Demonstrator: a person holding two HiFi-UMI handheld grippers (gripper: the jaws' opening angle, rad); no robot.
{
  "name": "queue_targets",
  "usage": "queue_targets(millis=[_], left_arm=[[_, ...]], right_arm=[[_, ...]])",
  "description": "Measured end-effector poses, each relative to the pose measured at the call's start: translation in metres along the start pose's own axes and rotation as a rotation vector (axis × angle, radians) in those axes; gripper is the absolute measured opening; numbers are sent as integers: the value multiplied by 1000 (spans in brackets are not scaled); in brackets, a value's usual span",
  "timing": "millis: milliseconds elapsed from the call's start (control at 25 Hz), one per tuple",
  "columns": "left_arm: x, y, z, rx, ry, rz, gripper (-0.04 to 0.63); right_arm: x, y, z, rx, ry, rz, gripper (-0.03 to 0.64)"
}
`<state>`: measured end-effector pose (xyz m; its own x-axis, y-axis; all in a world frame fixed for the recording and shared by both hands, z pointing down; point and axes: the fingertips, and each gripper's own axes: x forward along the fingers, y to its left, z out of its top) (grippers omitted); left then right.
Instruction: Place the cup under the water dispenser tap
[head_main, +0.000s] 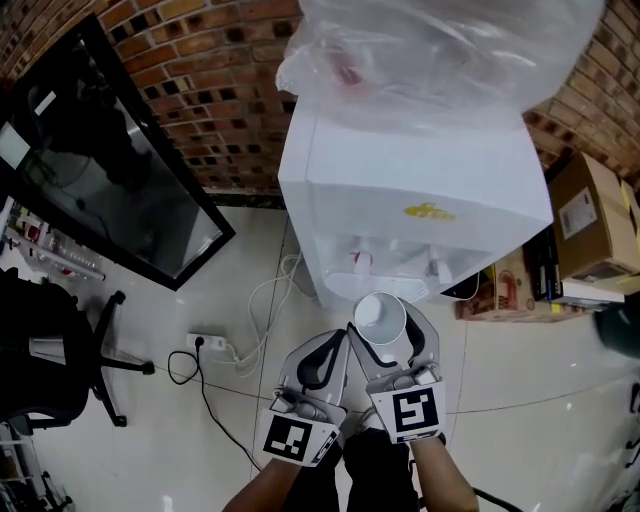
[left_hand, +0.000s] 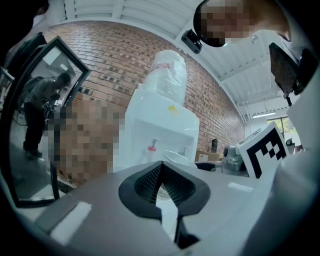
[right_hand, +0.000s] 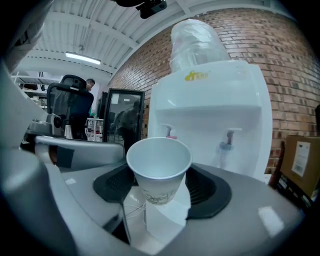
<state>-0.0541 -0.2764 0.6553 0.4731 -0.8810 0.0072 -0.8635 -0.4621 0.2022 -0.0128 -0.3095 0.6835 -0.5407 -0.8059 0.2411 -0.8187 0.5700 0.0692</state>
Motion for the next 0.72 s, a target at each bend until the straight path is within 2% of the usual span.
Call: queue_targets(millis=[400, 720], left_arm=[[23, 33, -52, 13, -12, 26, -8], [26, 48, -71, 14, -10, 41, -8]], right_arm=[[69, -8, -70, -22, 17, 27, 324], [101, -6, -102, -52, 97, 55, 325]])
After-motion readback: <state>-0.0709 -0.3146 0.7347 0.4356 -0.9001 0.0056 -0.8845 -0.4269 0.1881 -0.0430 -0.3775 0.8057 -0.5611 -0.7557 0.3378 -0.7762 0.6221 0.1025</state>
